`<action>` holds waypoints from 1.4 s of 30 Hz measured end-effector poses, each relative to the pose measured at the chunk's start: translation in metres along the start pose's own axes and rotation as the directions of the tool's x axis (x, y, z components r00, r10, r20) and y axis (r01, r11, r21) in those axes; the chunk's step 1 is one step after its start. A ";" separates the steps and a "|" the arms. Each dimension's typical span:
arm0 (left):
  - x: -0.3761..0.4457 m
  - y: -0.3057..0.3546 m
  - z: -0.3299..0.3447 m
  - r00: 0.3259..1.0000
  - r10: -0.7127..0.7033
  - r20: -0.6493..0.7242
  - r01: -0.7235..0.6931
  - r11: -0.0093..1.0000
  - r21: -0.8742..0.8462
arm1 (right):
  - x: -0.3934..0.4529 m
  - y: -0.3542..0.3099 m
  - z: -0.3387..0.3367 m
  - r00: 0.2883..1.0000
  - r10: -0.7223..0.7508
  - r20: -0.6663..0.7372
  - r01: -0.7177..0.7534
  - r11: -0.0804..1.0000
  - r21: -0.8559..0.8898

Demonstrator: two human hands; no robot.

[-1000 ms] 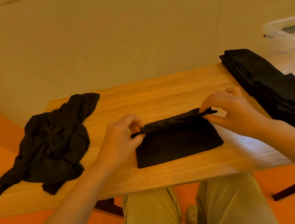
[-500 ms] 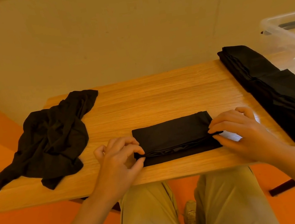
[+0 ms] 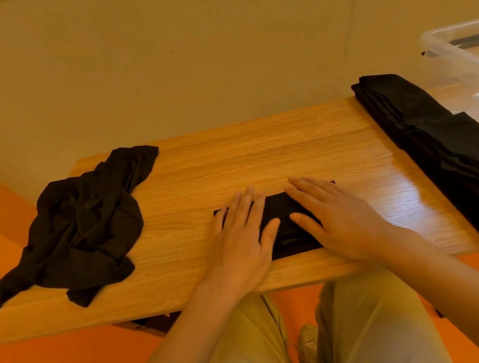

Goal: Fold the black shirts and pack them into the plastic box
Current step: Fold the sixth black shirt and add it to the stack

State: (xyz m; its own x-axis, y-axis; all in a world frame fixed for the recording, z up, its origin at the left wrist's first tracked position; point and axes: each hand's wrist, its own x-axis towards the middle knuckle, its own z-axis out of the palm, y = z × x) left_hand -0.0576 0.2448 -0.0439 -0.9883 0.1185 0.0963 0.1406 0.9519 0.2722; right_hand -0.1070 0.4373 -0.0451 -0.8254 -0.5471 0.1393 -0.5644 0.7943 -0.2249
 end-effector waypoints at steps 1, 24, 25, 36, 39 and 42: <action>-0.002 -0.003 0.006 0.999 -0.012 0.040 0.011 0.999 0.030 | -0.003 0.002 0.005 0.999 0.034 0.033 -0.034 0.999 -0.012; 0.050 -0.047 -0.072 0.872 0.019 0.490 -0.100 0.985 0.140 | 0.010 0.031 -0.053 0.889 0.337 0.309 -0.336 0.940 -0.058; 0.051 -0.044 -0.073 0.864 0.012 0.504 -0.099 0.984 0.147 | 0.011 0.029 -0.055 0.888 0.340 0.310 -0.338 0.939 -0.063; 0.021 -0.040 -0.046 0.954 0.289 -0.083 -0.258 0.929 0.265 | -0.016 0.025 -0.030 0.960 0.279 0.029 -0.267 0.875 0.405; 0.016 -0.042 -0.030 0.934 0.295 -0.201 -0.289 0.956 0.060 | -0.028 0.021 -0.023 0.944 0.325 -0.058 -0.244 0.807 0.538; 0.014 -0.043 -0.018 0.988 -0.034 -0.152 -0.024 0.931 -0.365 | -0.037 0.018 -0.017 0.925 0.352 -0.141 -0.213 0.790 0.575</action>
State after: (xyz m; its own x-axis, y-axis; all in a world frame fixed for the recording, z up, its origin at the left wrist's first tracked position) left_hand -0.0762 0.2005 -0.0375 -0.9720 0.0418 0.2311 0.1764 0.7799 0.6005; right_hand -0.0869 0.4765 -0.0377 -0.9642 -0.1894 0.1856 -0.2629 0.5919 -0.7620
